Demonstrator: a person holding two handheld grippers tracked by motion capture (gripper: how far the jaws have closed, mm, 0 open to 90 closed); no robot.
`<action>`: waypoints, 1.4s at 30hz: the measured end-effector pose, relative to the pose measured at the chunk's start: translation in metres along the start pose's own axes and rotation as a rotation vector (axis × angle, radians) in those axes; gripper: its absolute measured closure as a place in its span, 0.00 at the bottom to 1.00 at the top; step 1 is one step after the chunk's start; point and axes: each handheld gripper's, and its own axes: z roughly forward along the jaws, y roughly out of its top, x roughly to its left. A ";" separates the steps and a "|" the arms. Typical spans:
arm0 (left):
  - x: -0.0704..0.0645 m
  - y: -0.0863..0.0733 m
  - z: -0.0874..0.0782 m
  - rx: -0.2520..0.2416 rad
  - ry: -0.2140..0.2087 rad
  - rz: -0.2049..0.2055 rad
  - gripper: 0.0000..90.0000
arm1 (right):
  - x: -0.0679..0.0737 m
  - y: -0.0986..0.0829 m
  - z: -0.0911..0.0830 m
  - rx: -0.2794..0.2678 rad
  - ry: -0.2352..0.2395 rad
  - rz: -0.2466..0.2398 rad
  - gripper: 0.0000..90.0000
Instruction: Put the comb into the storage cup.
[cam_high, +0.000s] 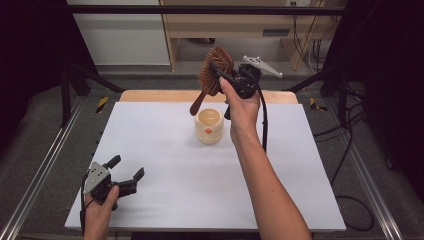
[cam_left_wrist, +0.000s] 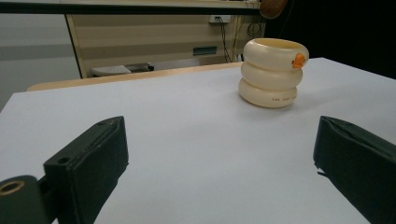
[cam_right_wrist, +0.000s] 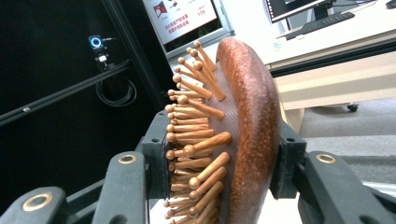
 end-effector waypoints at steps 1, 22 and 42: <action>0.000 0.000 0.000 0.000 0.000 -0.001 0.03 | -0.001 0.001 0.000 0.002 -0.005 0.000 0.58; -0.001 0.000 0.001 0.001 -0.007 0.004 0.03 | -0.005 0.004 -0.003 0.023 -0.061 -0.122 0.58; -0.002 0.000 0.001 0.002 -0.009 0.009 0.03 | -0.012 -0.008 -0.002 0.057 -0.074 -0.148 0.57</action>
